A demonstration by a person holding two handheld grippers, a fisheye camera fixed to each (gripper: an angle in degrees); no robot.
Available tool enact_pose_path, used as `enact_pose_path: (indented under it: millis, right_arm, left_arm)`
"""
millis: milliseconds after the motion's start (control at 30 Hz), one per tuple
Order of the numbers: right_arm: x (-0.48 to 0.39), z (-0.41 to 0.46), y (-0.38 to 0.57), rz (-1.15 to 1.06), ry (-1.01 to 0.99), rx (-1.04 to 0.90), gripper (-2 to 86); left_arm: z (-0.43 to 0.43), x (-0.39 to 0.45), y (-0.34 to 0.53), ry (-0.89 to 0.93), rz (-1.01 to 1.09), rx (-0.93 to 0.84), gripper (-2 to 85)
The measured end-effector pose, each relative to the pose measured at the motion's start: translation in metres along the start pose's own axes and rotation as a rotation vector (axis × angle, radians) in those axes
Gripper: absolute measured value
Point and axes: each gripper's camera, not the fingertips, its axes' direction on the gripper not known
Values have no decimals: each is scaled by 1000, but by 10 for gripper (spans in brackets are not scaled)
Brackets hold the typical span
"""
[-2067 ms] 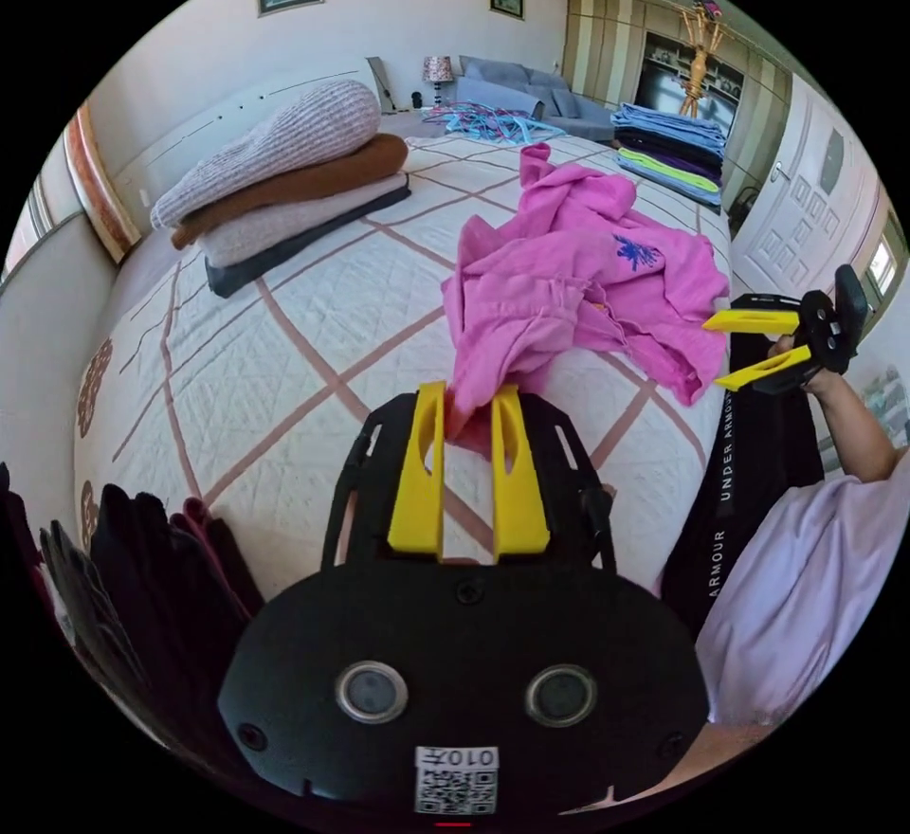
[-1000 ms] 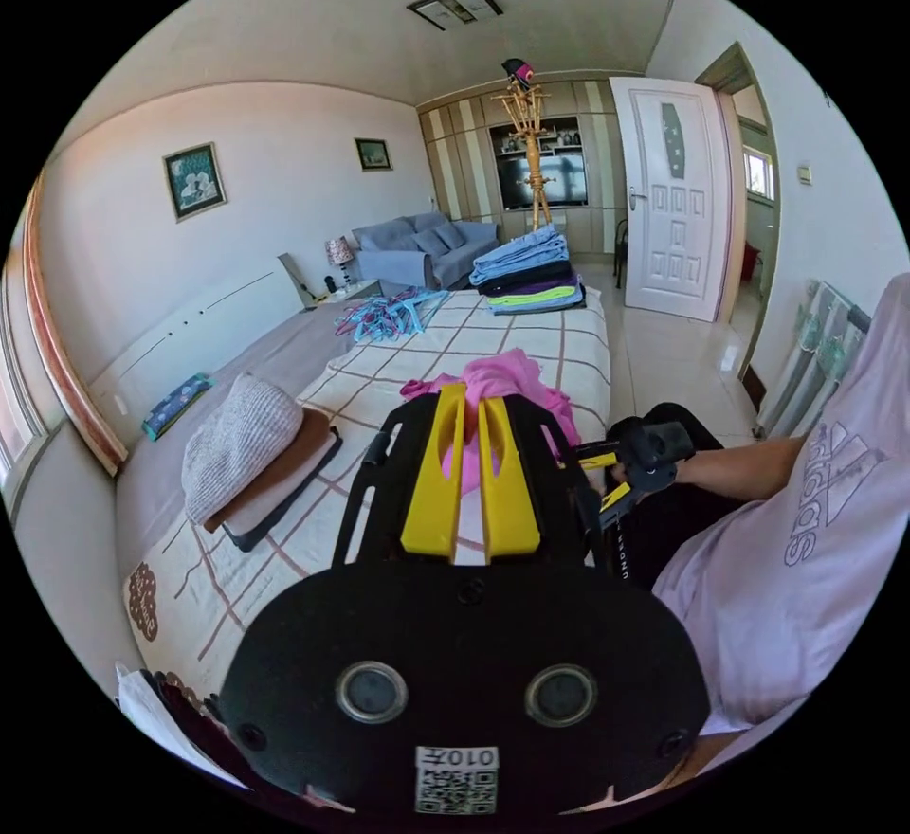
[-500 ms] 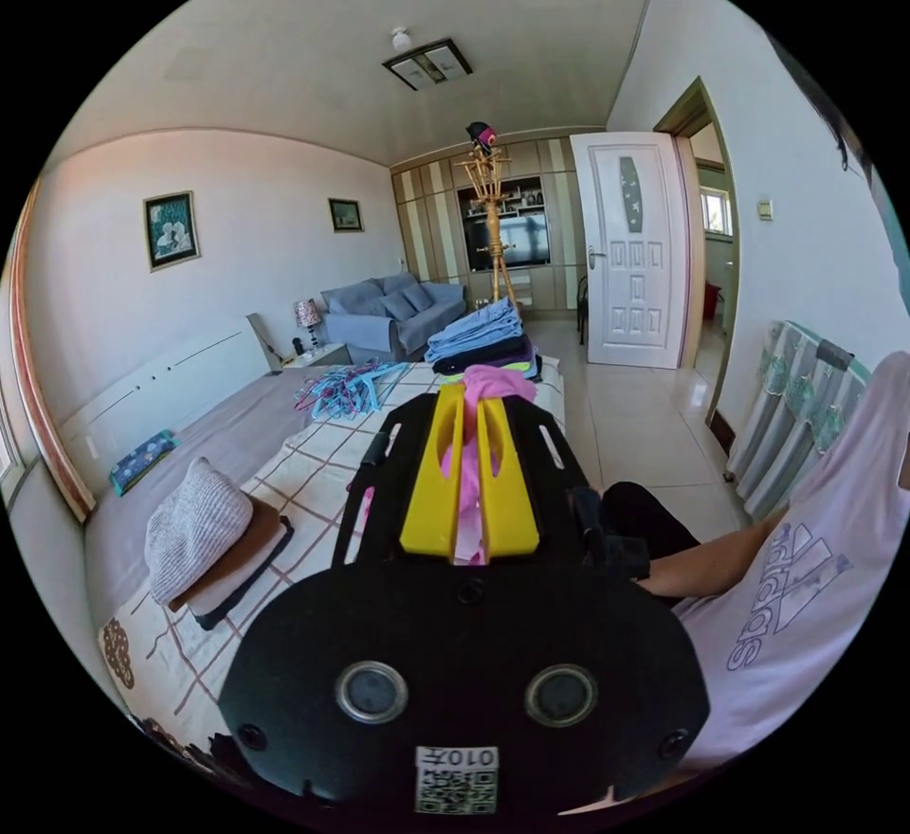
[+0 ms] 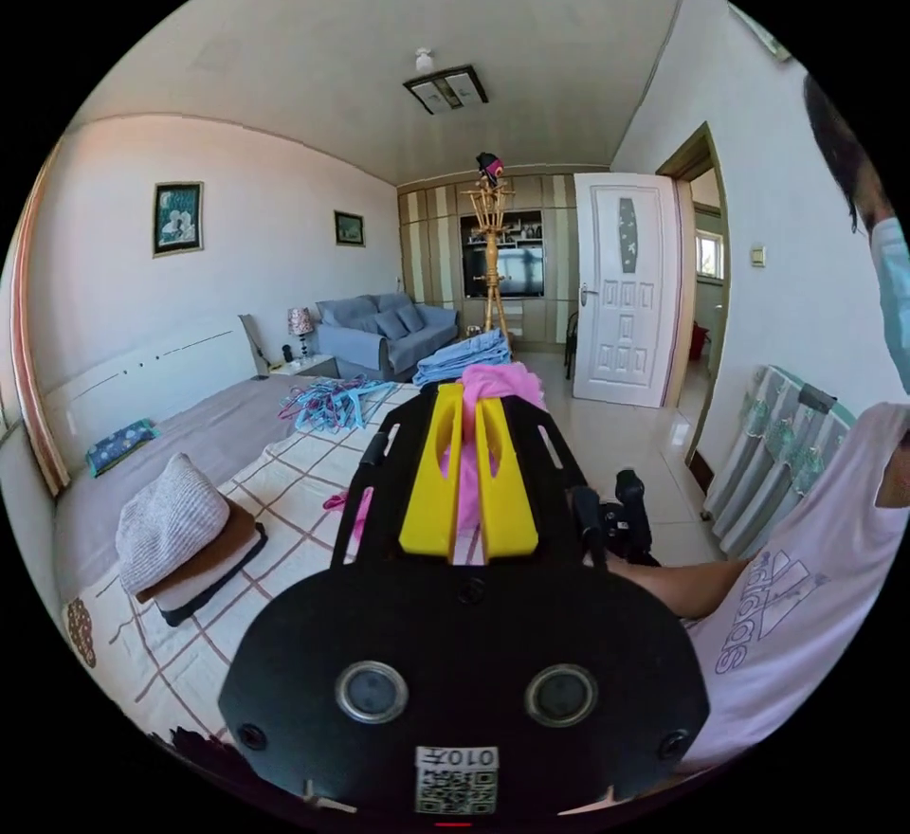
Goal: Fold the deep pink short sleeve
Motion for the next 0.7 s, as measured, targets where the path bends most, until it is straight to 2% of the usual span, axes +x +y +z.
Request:
enact_pose_path:
  millis: [33, 167, 267, 433, 533, 600, 700]
  right_arm:
    - [12, -4, 0, 40, -36, 19, 198]
    - [-20, 49, 22, -65, -101, -251, 206]
    - [-29, 47, 32, -58, -118, -208, 184]
    - [-7, 67, 45, -29, 30, -331, 143]
    - [0, 67, 65, 28, -7, -313, 142]
    - [-15, 78, 79, -17, -6, -350, 139]
    - [-55, 88, 105, -145, 115, -345, 127]
  left_arm:
    - [3, -5, 3, 13, -22, 6, -3]
    - [26, -14, 8, 47, -56, -31, -3]
    - [40, -19, 13, 58, -75, -69, -3]
    - [37, -35, 18, 7, -94, -79, -3]
    - [36, -47, 23, -3, -143, -61, -2]
    - [40, -50, 25, 9, -159, -52, -2]
    - [50, -47, 21, -1, -146, -74, -2]
